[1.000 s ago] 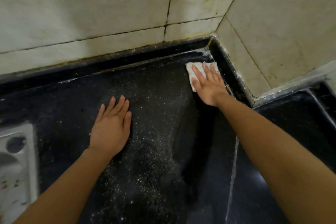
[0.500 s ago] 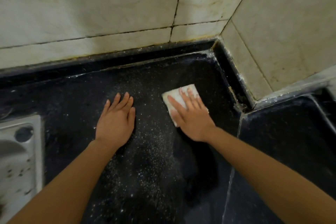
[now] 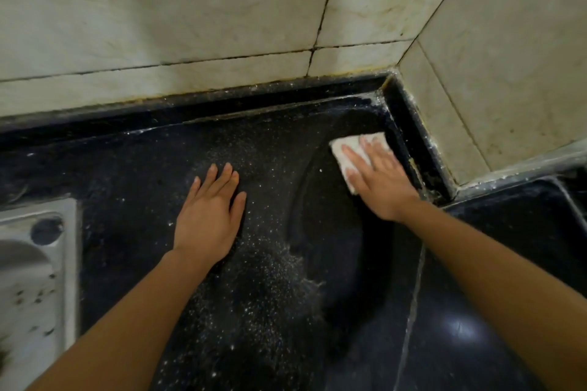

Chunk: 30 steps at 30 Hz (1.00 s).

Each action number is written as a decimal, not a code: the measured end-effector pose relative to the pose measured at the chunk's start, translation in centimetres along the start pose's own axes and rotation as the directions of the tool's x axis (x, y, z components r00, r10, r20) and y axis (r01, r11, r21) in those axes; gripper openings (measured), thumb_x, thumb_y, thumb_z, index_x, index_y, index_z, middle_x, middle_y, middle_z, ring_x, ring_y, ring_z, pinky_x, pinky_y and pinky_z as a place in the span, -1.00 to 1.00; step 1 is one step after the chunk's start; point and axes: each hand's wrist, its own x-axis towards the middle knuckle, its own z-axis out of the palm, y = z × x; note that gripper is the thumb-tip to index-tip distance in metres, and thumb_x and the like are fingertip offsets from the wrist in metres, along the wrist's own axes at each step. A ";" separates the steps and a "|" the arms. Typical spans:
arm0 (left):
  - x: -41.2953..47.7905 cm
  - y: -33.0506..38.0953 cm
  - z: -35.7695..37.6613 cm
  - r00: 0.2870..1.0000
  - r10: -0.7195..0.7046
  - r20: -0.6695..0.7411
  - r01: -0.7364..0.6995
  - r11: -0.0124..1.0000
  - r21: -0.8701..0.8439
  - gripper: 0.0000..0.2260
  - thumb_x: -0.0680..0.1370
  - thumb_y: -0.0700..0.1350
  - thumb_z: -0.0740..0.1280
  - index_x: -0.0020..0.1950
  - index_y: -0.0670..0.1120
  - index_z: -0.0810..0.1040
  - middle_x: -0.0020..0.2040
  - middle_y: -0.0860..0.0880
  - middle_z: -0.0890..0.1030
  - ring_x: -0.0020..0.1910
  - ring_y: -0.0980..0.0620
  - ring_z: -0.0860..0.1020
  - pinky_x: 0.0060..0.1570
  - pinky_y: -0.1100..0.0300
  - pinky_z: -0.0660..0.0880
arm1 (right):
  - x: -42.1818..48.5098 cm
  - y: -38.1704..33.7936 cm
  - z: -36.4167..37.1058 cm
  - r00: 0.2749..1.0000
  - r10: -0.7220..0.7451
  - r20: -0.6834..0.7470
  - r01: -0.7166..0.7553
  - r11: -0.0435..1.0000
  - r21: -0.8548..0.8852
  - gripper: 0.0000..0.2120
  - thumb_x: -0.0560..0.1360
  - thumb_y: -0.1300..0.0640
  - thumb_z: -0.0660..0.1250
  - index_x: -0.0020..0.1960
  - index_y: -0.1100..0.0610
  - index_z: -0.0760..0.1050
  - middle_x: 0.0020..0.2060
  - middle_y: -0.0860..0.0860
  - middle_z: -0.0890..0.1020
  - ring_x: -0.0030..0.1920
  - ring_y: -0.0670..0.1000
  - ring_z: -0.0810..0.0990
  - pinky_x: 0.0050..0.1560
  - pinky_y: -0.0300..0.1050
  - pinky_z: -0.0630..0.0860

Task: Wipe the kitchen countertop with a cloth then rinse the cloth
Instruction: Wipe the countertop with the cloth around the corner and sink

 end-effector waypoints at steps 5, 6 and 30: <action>0.3 -0.3 0.2 1.000 0.022 -0.007 -0.022 1.000 0.011 -0.55 0.65 0.03 0.02 0.51 -0.11 0.20 0.54 0.00 0.15 0.53 0.04 0.01 0.45 0.19 -0.16 | 6.9 0.1 -2.7 0.973 0.230 0.032 -0.232 0.968 0.095 -0.48 0.63 -0.20 -0.21 0.55 -0.18 -0.23 0.56 0.00 -0.23 0.53 0.07 -0.32 0.47 0.04 -0.31; 0.3 -0.4 0.2 1.000 0.027 -0.011 -0.027 1.000 0.005 -0.55 0.65 0.02 0.03 0.51 -0.10 0.20 0.53 0.00 0.16 0.53 0.04 0.02 0.45 0.19 -0.16 | 7.8 -0.5 -2.7 0.964 0.266 0.026 -0.267 0.957 0.112 -0.48 0.63 -0.19 -0.21 0.56 -0.16 -0.24 0.56 0.02 -0.23 0.53 0.09 -0.32 0.48 0.05 -0.32; -4.9 -8.0 -2.7 0.962 -0.230 -0.147 0.218 0.971 -0.095 -0.52 0.64 -0.04 0.06 0.54 -0.15 0.10 0.56 -0.05 0.03 0.53 -0.01 -0.05 0.49 0.05 -0.09 | 0.8 -1.3 -0.7 0.988 -0.153 -0.013 0.151 0.985 -0.077 -0.36 0.51 -0.33 -0.41 0.54 -0.16 -0.18 0.57 0.05 -0.04 0.56 0.08 -0.17 0.50 -0.04 -0.25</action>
